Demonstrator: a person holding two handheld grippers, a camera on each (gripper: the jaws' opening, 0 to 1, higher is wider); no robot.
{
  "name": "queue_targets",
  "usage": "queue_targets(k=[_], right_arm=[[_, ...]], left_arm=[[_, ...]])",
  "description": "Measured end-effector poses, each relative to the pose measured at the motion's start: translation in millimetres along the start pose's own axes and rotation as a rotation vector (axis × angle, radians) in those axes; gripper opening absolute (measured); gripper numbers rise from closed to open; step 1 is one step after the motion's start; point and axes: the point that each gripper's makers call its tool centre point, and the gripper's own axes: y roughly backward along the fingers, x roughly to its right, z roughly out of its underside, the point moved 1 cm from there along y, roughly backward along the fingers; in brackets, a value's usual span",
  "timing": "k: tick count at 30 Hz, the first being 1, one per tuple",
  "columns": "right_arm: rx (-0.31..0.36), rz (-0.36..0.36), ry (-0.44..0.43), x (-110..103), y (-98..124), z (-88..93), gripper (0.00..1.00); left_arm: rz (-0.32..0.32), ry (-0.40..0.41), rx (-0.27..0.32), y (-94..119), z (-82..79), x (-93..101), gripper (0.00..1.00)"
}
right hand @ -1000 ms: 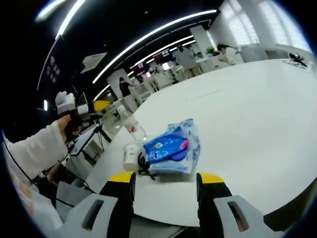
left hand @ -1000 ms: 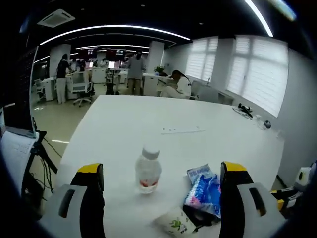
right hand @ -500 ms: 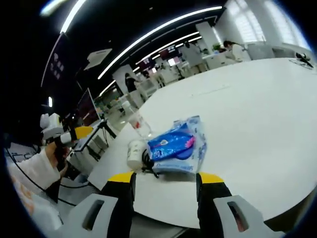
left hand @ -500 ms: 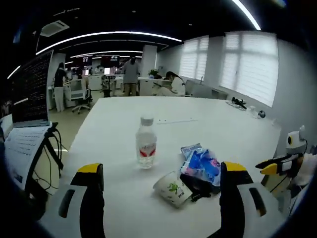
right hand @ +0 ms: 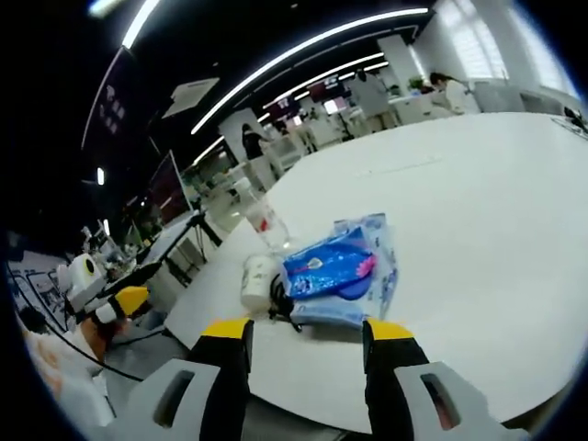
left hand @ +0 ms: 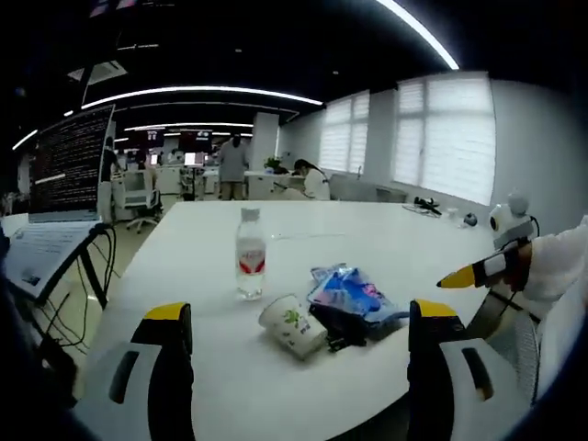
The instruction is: Arrange the tabletop items into an orderly group along one side of the table until the central work area is clear of visible clutter.
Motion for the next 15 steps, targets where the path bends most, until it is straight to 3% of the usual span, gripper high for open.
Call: queue_targets(k=[7, 15], right_arm=[[-0.013, -0.006, 0.013, -5, -6, 0.0, 0.47], [-0.033, -0.017, 0.025, -6, -18, -0.2, 0.46]], left_arm=[[-0.036, -0.072, 0.056, -2, -4.1, -2.8, 1.00], [-0.020, -0.126, 0.002, -7, 10.3, 5.1, 1.00]])
